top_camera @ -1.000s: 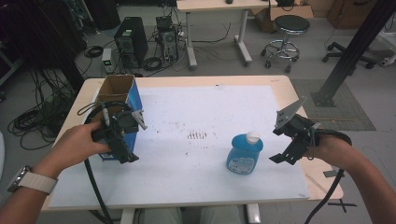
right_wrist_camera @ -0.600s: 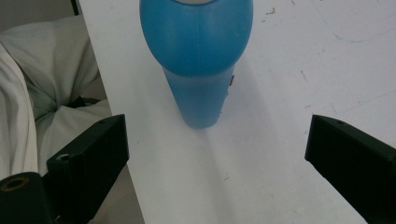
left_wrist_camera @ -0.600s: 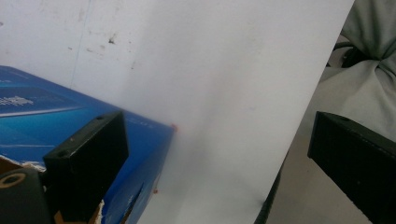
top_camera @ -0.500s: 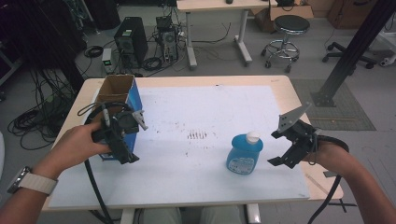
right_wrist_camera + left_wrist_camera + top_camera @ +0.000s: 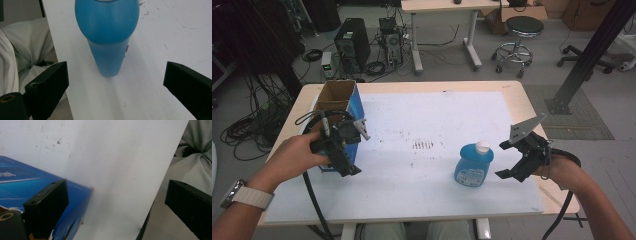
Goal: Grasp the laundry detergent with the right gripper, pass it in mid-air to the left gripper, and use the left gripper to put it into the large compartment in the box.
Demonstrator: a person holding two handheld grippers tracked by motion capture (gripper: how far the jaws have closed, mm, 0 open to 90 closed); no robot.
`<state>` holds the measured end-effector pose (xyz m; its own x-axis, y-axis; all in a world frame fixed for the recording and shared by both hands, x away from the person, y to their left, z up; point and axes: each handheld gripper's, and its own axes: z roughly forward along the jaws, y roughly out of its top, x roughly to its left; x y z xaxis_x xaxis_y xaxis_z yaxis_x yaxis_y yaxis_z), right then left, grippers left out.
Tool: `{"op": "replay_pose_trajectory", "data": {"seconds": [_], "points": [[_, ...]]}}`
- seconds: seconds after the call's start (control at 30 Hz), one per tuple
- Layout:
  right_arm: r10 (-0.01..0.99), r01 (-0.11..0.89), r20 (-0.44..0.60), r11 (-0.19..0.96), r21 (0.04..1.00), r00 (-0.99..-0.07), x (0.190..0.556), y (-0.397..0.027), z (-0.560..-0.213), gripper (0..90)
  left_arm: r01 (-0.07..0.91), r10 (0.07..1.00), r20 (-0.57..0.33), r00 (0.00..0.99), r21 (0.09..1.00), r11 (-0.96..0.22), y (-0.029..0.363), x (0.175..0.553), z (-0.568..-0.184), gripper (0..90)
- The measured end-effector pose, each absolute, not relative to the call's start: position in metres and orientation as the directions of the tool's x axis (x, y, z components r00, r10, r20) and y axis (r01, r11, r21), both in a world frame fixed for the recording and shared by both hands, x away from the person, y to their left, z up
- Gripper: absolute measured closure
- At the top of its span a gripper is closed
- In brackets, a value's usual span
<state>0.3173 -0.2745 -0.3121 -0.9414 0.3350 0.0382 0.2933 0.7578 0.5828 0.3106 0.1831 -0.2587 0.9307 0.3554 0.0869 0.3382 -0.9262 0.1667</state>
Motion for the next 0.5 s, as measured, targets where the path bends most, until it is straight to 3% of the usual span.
{"op": "replay_pose_trajectory", "data": {"seconds": [0.5], "points": [[0.332, 0.28, 0.051, 0.692, 0.666, -0.942, 0.317, -0.275, -0.326, 5.9, 0.336, 0.354, 0.086, 0.931, 0.172, -0.926, 0.182, 0.312, -0.26, 5.9]]}}
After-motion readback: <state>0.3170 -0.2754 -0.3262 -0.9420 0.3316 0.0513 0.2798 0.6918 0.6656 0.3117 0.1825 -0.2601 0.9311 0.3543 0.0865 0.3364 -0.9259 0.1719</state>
